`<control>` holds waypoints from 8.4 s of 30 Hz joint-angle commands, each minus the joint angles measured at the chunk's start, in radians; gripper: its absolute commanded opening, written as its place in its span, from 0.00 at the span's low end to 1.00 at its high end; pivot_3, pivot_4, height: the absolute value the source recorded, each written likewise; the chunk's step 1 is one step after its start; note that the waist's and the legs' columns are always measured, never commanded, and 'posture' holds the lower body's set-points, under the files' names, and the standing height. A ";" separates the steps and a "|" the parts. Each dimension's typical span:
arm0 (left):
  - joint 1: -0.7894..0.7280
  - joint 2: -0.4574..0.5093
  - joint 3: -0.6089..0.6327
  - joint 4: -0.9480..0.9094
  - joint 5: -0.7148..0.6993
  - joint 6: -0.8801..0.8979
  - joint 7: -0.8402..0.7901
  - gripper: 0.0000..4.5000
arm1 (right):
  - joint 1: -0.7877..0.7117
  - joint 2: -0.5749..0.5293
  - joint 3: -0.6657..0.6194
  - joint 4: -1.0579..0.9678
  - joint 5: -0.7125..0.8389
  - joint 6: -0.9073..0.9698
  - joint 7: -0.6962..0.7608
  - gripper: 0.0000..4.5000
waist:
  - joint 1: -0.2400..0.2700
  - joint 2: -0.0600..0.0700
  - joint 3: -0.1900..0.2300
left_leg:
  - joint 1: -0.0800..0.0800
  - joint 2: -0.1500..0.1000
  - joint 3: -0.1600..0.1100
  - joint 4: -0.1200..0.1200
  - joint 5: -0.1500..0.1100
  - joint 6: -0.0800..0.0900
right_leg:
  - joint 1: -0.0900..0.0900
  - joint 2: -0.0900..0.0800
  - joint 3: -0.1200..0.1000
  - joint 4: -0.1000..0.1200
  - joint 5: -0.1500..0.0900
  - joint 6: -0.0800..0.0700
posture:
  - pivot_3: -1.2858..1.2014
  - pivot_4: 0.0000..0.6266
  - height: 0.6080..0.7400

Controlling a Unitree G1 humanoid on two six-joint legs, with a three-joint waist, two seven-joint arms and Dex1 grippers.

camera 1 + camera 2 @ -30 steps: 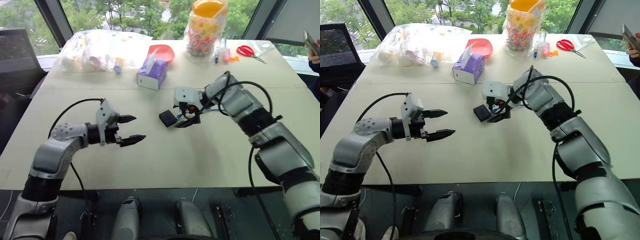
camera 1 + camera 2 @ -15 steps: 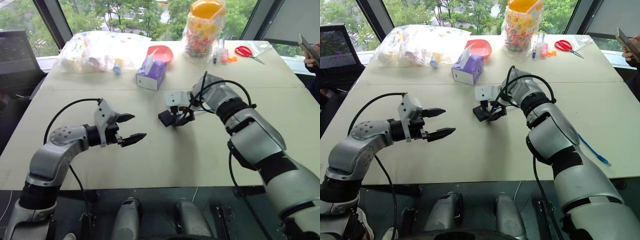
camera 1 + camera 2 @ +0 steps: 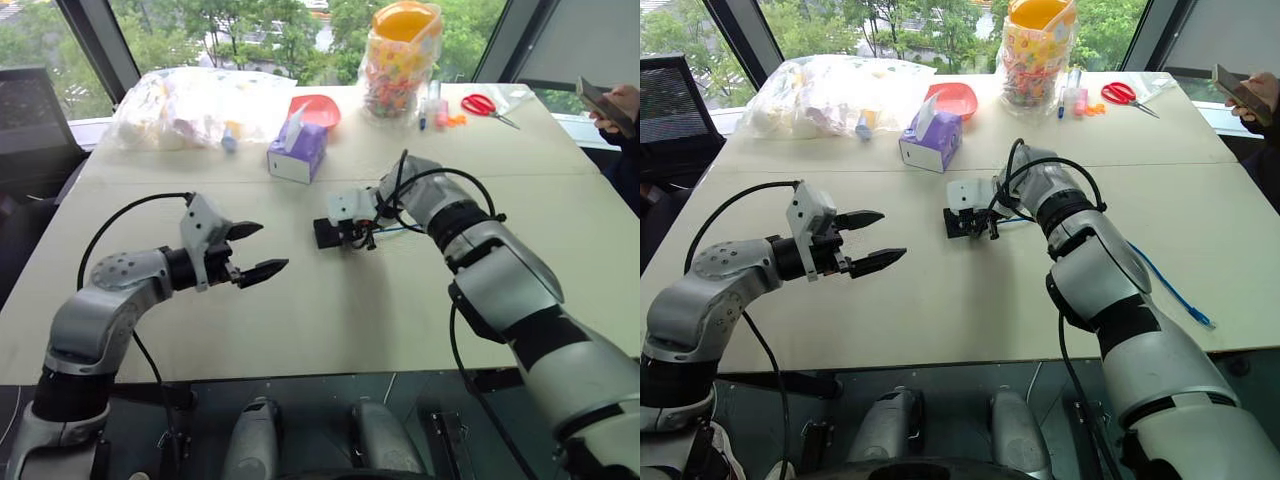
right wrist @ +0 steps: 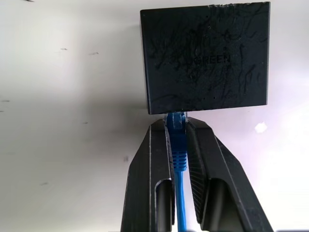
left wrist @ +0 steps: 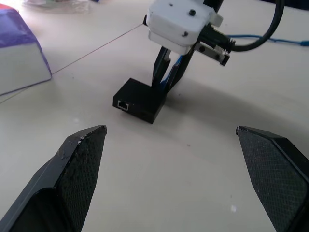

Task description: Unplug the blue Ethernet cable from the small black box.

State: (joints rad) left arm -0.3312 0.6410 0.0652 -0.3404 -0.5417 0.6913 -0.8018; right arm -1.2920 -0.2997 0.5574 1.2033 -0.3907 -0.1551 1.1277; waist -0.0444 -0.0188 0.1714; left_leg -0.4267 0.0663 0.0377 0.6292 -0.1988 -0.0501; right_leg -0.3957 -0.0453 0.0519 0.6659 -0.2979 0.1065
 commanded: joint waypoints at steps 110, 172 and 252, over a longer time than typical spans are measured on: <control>-0.392 0.110 -0.017 0.344 -0.186 0.096 -0.541 0.10 | 0.438 -0.216 -0.419 -1.332 0.957 1.179 -0.076 0.59 | 0.009 0.000 0.001 | -0.017 -0.001 -0.001 0.001 0.000 0.000 | -0.015 0.001 0.000 0.000 -0.001 0.002 | 0.52 0.24 0.96; -0.355 0.099 -0.038 0.332 -0.142 0.036 -0.545 0.10 | 0.395 -0.213 -0.380 -1.337 1.036 1.220 -0.102 0.01 | 0.009 0.000 0.001 | -0.017 0.000 -0.001 0.001 0.000 0.000 | -0.015 0.001 0.000 0.000 -0.001 0.002 | 0.52 0.24 0.96; -0.119 -0.217 -0.074 0.706 0.266 -0.647 -0.109 0.99 | 0.840 -0.293 -0.668 -1.646 0.901 1.332 -0.504 1.00 | 0.025 0.001 -0.001 | -0.015 0.000 -0.002 0.001 0.000 0.001 | -0.013 0.001 0.000 0.000 -0.001 0.002 | 0.52 0.24 0.96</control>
State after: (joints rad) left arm -0.4566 0.4071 -0.0356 0.4366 -0.2443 0.0076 -0.8936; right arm -0.4496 -0.5739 -0.0834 -0.3984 0.4797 1.1774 0.5996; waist -0.0192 -0.0176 0.1707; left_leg -0.4415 0.0659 0.0360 0.6301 -0.1986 -0.0495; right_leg -0.4089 -0.0445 0.0520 0.6657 -0.2988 0.1088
